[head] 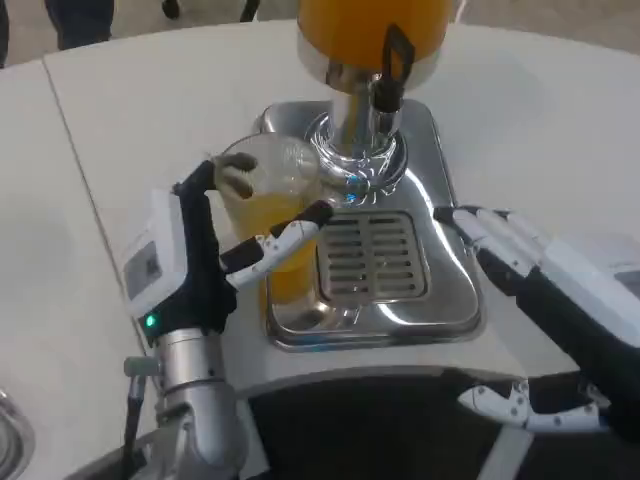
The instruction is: Grasp the cup under the faucet to collect the drink, then remove the cup.
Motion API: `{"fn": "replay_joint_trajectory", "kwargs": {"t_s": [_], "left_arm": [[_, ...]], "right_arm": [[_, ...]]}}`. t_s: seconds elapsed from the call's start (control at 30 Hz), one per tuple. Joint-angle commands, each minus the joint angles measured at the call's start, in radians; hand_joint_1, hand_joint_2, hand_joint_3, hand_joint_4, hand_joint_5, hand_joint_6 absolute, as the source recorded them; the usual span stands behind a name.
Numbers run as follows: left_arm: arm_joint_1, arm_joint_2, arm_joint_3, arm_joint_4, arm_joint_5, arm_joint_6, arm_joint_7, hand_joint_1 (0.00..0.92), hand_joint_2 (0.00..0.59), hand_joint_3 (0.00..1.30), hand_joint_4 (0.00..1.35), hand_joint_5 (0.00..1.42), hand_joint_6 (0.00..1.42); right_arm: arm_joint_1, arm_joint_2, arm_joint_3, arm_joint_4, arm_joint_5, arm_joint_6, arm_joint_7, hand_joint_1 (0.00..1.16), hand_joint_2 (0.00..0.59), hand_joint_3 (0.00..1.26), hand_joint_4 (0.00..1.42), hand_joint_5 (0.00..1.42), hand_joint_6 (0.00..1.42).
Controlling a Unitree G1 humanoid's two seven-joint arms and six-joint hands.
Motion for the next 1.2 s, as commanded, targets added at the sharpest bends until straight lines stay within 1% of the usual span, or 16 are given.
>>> {"fn": "replay_joint_trajectory", "kwargs": {"t_s": [0.03, 0.13, 0.2, 0.33, 0.43, 0.47, 0.53, 0.6, 0.67, 0.73, 0.77, 0.83, 0.93, 1.03, 1.17, 1.2], "left_arm": [[0.031, 0.018, 0.005, -0.057, -0.004, -0.056, -0.021, 0.666, 0.043, 1.16, 1.13, 1.42, 1.42], [0.067, 0.034, 0.021, -0.097, -0.019, -0.071, -0.052, 0.668, 0.044, 1.16, 1.12, 1.42, 1.42], [0.102, 0.045, 0.025, -0.142, -0.016, -0.082, -0.070, 0.668, 0.044, 1.16, 1.12, 1.42, 1.42], [0.169, 0.055, 0.031, -0.235, -0.017, -0.096, -0.109, 0.668, 0.044, 1.16, 1.12, 1.42, 1.42], [0.216, 0.060, 0.039, -0.304, -0.026, -0.113, -0.148, 0.668, 0.044, 1.16, 1.13, 1.42, 1.42], [0.230, 0.064, 0.042, -0.325, -0.027, -0.122, -0.161, 0.668, 0.044, 1.16, 1.13, 1.42, 1.42], [0.254, 0.069, 0.044, -0.362, -0.029, -0.132, -0.181, 0.668, 0.044, 1.16, 1.13, 1.42, 1.42], [0.284, 0.076, 0.046, -0.407, -0.029, -0.143, -0.203, 0.668, 0.044, 1.16, 1.12, 1.42, 1.42], [0.314, 0.079, 0.047, -0.448, -0.028, -0.151, -0.222, 0.669, 0.045, 1.16, 1.12, 1.42, 1.42], [0.340, 0.080, 0.050, -0.484, -0.028, -0.157, -0.243, 0.669, 0.045, 1.16, 1.12, 1.42, 1.42], [0.352, 0.079, 0.049, -0.501, -0.027, -0.160, -0.253, 0.669, 0.045, 1.16, 1.12, 1.42, 1.42], [0.387, 0.083, 0.032, -0.542, -0.019, -0.177, -0.282, 0.669, 0.045, 1.16, 1.12, 1.42, 1.42], [0.423, 0.084, 0.017, -0.584, -0.009, -0.195, -0.312, 0.669, 0.045, 1.16, 1.12, 1.42, 1.42], [0.459, 0.081, 0.011, -0.618, -0.006, -0.215, -0.339, 0.669, 0.045, 1.16, 1.12, 1.42, 1.42], [0.498, 0.081, 0.012, -0.654, -0.004, -0.238, -0.370, 0.669, 0.045, 1.16, 1.12, 1.42, 1.42], [0.506, 0.080, 0.013, -0.662, -0.003, -0.241, -0.376, 0.669, 0.045, 1.16, 1.12, 1.42, 1.42]], "right_arm": [[0.043, -0.024, -0.033, -0.014, -0.019, -0.029, -0.015, 0.67, 0.338, 0.02, 0.00, 0.00, 0.13], [0.061, -0.031, -0.048, -0.007, -0.033, -0.054, -0.029, 0.65, 0.340, 0.01, 0.00, 0.00, 0.12], [0.076, -0.027, -0.055, 0.006, -0.035, -0.072, -0.049, 0.65, 0.344, 0.01, 0.00, 0.00, 0.11], [0.086, -0.027, -0.054, 0.045, -0.044, -0.111, -0.092, 0.65, 0.349, 0.01, 0.00, 0.00, 0.11], [0.093, -0.032, -0.058, 0.077, -0.039, -0.131, -0.107, 0.65, 0.359, 0.01, 0.00, 0.00, 0.10], [0.094, -0.037, -0.062, 0.087, -0.027, -0.139, -0.107, 0.65, 0.360, 0.01, 0.00, 0.00, 0.10], [0.101, -0.043, -0.069, 0.095, -0.019, -0.162, -0.118, 0.62, 0.372, 0.00, 0.00, 0.00, 0.08], [0.113, -0.047, -0.073, 0.095, -0.029, -0.202, -0.150, 0.58, 0.397, 0.00, 0.00, 0.00, 0.08], [0.128, -0.049, -0.076, 0.098, -0.030, -0.234, -0.177, 0.54, 0.401, 0.00, 0.00, 0.00, 0.06], [0.146, -0.048, -0.080, 0.097, -0.029, -0.265, -0.202, 0.51, 0.422, 0.00, 0.00, 0.00, 0.05], [0.161, -0.045, -0.082, 0.091, -0.028, -0.283, -0.217, 0.49, 0.434, 0.00, 0.00, 0.00, 0.05], [0.187, -0.044, -0.087, 0.082, -0.029, -0.314, -0.237, 0.47, 0.435, 0.00, 0.00, 0.00, 0.03], [0.230, -0.023, -0.102, 0.072, -0.021, -0.344, -0.271, 0.44, 0.459, 0.00, 0.00, 0.00, 0.02], [0.264, -0.013, -0.102, 0.061, -0.025, -0.362, -0.274, 0.41, 0.484, 0.00, 0.00, 0.00, 0.02], [0.302, 0.005, -0.103, 0.046, -0.036, -0.390, -0.288, 0.37, 0.495, 0.00, 0.00, 0.00, 0.00], [0.307, 0.013, -0.104, 0.039, -0.030, -0.385, -0.283, 0.36, 0.508, 0.00, 0.00, 0.00, 0.00]]}}
